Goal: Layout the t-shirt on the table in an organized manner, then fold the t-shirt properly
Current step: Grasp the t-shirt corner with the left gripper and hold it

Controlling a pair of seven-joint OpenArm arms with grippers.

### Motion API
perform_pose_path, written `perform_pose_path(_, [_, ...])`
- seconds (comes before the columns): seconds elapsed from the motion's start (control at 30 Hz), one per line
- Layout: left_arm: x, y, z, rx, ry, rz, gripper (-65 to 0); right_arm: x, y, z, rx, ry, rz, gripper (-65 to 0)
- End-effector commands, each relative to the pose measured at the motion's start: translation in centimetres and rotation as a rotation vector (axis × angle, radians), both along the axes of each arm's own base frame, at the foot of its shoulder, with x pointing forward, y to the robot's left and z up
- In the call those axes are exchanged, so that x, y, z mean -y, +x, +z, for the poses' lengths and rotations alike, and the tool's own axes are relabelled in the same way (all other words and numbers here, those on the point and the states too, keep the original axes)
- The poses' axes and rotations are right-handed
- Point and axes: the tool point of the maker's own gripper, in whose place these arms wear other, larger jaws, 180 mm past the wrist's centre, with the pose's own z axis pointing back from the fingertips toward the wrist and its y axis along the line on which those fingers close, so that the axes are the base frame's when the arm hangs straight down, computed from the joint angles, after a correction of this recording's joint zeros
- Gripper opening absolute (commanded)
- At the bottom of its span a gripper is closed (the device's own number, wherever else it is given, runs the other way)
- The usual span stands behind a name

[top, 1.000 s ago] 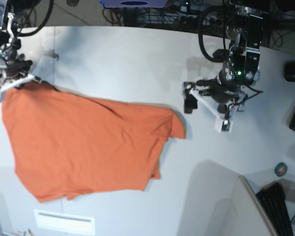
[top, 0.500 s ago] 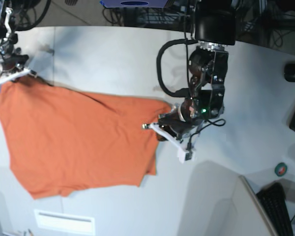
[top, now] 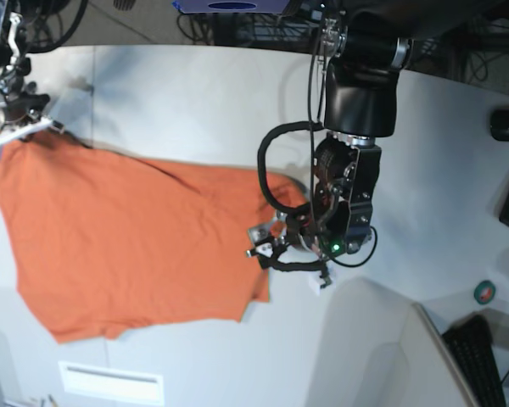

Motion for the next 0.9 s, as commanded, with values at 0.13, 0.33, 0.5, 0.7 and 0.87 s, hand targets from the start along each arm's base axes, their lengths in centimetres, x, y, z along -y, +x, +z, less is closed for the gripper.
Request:
perform_pose_path(0.13, [0.7, 0.5, -0.6, -0.033, -0.010, -0.009, -17.1, 0.6, 0.9, 1.1, 0.040, -0.026, 0.003, -65.0])
perform_pose_path(0.33, [0.6, -0.1, -1.8, -0.081, -0.005, -0.011, -18.4, 0.6, 1.0, 1.1, 0.042, -0.026, 0.003, -65.0])
perform_pose_path(0.5, [0.6, -0.4, -2.1, -0.087, -0.005, -0.011, -51.0, 0.6, 0.9, 1.1, 0.040, -0.026, 0.003, -65.0])
perform_pose_path(0.7, [0.6, -0.3, -0.6, -0.025, -0.014, -0.005, -65.0, 0.6, 0.8, 1.1, 0.037, -0.026, 0.003, -65.0])
perform_pose_path(0.87, [0.5, -0.6, 2.2, 0.069, -0.029, -0.003, -65.0, 0.6, 1.0, 1.4, 0.047, -0.029, 0.006, -65.0])
